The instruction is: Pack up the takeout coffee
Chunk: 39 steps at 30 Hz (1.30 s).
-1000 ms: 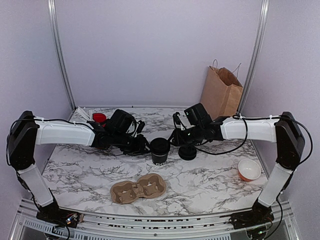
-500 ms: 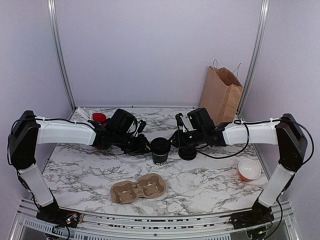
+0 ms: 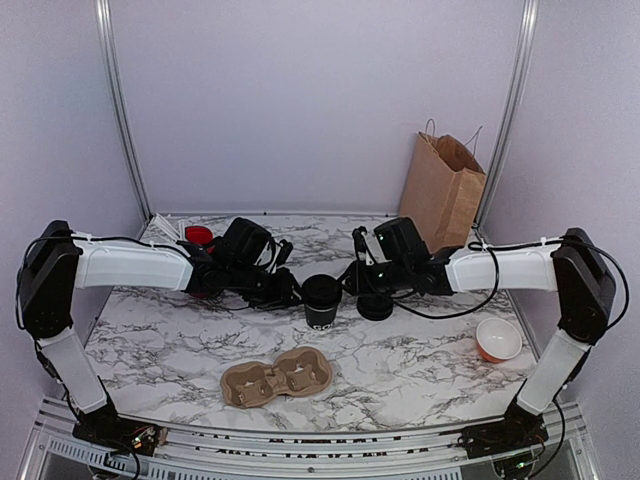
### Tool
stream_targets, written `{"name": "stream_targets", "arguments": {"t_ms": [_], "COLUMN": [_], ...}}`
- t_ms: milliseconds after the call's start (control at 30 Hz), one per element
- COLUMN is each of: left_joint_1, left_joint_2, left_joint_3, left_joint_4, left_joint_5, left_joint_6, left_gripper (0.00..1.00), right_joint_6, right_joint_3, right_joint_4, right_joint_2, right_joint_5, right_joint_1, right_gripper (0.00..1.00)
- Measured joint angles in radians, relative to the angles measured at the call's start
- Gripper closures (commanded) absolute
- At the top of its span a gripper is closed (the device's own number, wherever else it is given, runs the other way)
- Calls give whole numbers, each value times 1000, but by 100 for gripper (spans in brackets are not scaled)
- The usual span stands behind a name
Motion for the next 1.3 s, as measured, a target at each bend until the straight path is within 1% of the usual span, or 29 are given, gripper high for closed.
{"name": "stream_targets", "arguments": {"t_ms": [633, 933, 1100, 1300], "left_joint_1": [-5, -7, -11, -10], "left_joint_2": [19, 21, 26, 58], "left_joint_3": [19, 27, 79, 165], "left_joint_4": [-33, -40, -97, -182], "left_joint_5": [-23, -31, -55, -127], "left_joint_6": [19, 23, 35, 57], "left_gripper": [78, 78, 78, 78], "right_joint_6": [43, 51, 66, 97], "right_joint_3": [-13, -22, -26, -22], "right_joint_4": [22, 26, 19, -51], "right_joint_2": [-2, -3, -14, -48], "right_joint_5": [68, 140, 179, 215], "right_joint_1": [24, 53, 64, 80], "right_gripper": [78, 79, 79, 78]}}
